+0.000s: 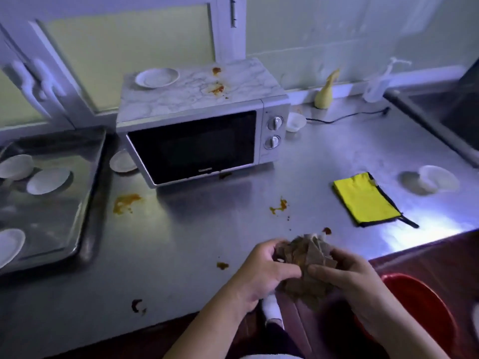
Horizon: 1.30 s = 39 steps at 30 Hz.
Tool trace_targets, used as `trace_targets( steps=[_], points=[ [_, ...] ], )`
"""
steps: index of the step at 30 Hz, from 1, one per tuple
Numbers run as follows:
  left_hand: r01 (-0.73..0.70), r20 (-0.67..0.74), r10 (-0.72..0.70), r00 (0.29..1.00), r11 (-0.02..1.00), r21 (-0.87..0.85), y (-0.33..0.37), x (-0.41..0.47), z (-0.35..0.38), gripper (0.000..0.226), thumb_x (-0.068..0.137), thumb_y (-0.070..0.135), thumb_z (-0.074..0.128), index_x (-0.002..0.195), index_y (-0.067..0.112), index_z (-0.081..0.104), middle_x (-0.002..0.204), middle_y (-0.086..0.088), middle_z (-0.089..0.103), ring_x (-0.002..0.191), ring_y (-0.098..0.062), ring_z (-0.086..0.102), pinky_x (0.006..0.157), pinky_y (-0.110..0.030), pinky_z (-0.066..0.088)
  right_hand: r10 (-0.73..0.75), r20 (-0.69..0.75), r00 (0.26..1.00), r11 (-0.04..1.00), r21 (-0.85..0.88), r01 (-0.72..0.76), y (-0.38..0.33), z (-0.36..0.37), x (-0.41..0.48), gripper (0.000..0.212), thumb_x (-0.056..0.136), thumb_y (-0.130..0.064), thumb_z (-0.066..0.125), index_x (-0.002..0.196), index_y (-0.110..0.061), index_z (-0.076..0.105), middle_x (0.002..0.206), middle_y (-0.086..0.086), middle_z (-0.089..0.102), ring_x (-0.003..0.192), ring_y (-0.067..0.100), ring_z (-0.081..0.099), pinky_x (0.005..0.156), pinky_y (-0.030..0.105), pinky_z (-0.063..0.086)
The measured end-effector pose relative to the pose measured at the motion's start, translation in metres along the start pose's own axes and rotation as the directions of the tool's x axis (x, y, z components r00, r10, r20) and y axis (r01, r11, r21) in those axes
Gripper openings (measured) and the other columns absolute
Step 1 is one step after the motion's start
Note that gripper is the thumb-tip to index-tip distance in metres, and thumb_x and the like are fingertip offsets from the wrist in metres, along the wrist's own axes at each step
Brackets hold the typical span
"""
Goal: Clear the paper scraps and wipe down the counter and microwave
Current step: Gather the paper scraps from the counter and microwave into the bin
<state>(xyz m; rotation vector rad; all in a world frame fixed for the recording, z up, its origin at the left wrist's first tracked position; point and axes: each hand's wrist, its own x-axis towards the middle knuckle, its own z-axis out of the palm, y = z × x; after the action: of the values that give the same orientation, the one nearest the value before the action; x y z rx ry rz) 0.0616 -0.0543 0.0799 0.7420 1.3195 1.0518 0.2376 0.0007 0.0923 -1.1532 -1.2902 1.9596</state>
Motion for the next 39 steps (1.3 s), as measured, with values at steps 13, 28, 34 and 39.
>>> trace_targets(
  steps=[13, 28, 34, 39],
  points=[
    [0.085, 0.409, -0.153, 0.9, 0.98, 0.179, -0.041, -0.013, 0.145, 0.035, 0.08, 0.002, 0.073, 0.111, 0.017, 0.069, 0.104, -0.008, 0.075, 0.1, -0.024, 0.072, 0.085, -0.037, 0.059, 0.063, -0.486, 0.872, 0.964, 0.257, 0.074, 0.057, -0.098, -0.138, 0.033, 0.068, -0.004, 0.08, 0.101, -0.009, 0.078, 0.101, 0.027, 0.073, 0.089, 0.045, 0.072, 0.07, 0.042, 0.062],
    [0.388, 0.347, -0.557, 0.754, 0.805, 0.448, -0.126, 0.12, 0.369, 0.045, 0.064, 0.01, 0.083, 0.107, 0.012, 0.071, 0.095, -0.012, 0.076, 0.074, -0.026, 0.07, 0.056, -0.033, 0.054, 0.397, -0.412, 0.82, 0.812, 0.575, -0.104, 0.138, -0.342, -0.139, 0.029, 0.088, -0.001, 0.061, 0.114, -0.009, 0.072, 0.108, 0.022, 0.073, 0.093, 0.038, 0.071, 0.074, 0.036, 0.058],
    [0.532, 0.184, -0.657, 0.732, 0.719, 0.447, -0.226, 0.197, 0.401, 0.042, 0.087, 0.003, 0.067, 0.126, 0.018, 0.062, 0.11, -0.012, 0.074, 0.103, -0.027, 0.069, 0.092, -0.038, 0.051, 0.686, -0.321, 0.653, 0.559, 0.807, -0.19, 0.24, -0.417, -0.08, 0.019, 0.091, -0.006, 0.053, 0.104, -0.009, 0.066, 0.089, 0.014, 0.066, 0.076, 0.028, 0.062, 0.065, 0.032, 0.051],
    [0.668, -0.044, -0.738, 0.674, 0.582, 0.463, -0.295, 0.251, 0.391, 0.048, 0.093, 0.019, 0.065, 0.138, 0.022, 0.051, 0.098, 0.005, 0.066, 0.087, -0.013, 0.062, 0.081, -0.028, 0.052, 0.839, -0.268, 0.474, 0.401, 0.893, -0.204, 0.327, -0.482, -0.013, 0.006, 0.094, -0.01, 0.056, 0.097, -0.009, 0.061, 0.077, 0.007, 0.058, 0.069, 0.02, 0.058, 0.058, 0.03, 0.051]
  ],
)
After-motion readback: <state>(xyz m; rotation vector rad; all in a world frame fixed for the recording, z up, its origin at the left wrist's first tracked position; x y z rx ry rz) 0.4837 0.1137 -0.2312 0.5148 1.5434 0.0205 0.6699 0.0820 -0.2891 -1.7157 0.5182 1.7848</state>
